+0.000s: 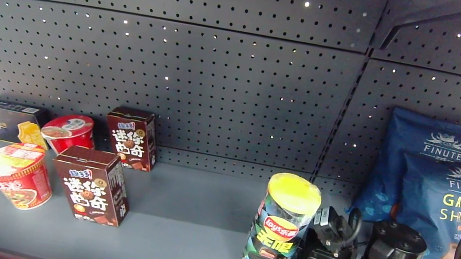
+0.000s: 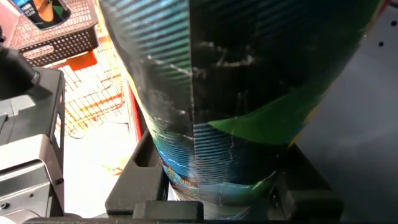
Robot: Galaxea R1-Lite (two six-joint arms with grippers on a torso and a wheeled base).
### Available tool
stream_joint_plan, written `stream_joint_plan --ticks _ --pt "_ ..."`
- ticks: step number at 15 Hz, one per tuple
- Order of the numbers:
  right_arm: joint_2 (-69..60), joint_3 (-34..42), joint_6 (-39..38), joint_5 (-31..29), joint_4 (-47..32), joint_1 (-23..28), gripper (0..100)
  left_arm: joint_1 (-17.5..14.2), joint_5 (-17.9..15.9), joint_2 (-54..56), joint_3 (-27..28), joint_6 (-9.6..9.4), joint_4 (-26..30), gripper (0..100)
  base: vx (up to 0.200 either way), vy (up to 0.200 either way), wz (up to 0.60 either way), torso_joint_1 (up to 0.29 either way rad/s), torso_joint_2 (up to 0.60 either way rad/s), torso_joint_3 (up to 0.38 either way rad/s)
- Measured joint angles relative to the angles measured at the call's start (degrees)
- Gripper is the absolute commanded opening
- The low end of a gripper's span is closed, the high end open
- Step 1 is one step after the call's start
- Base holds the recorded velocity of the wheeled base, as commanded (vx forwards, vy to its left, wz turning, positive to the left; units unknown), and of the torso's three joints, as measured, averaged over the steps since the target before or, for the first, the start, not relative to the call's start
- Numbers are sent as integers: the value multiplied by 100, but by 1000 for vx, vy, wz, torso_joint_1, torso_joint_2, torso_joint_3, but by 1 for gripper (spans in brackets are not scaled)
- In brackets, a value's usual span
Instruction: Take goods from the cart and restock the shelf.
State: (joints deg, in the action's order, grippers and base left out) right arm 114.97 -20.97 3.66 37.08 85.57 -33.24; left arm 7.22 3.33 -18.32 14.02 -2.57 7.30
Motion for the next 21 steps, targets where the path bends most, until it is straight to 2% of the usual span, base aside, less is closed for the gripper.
stream_joint_plan --ticks 6,10,15,16,18,21 --pt "60 85 228 -60 13 100 100 0 0 5 124 -7 -5 0 0 0 0 0 0 0" --pt "-419 717 268 -183 29 293 100 13 -7 -22 400 -35 -13 0 0 0 0 0 0 0" --pt "-1880 1897 200 -674 -200 408 100 9 -40 -28 631 -434 -5 0 0 0 0 0 0 0" --pt "-2253 1982 171 -884 -332 452 100 22 -88 -83 784 -539 -2 0 0 0 0 0 0 0" --pt "-2842 2055 145 -1120 -644 560 100 39 -328 -273 1147 -601 -2 0 0 0 0 0 0 0" --pt "-3432 1921 173 -1182 -1312 916 100 44 -990 -835 1825 -623 -13 0 0 0 0 0 0 0"
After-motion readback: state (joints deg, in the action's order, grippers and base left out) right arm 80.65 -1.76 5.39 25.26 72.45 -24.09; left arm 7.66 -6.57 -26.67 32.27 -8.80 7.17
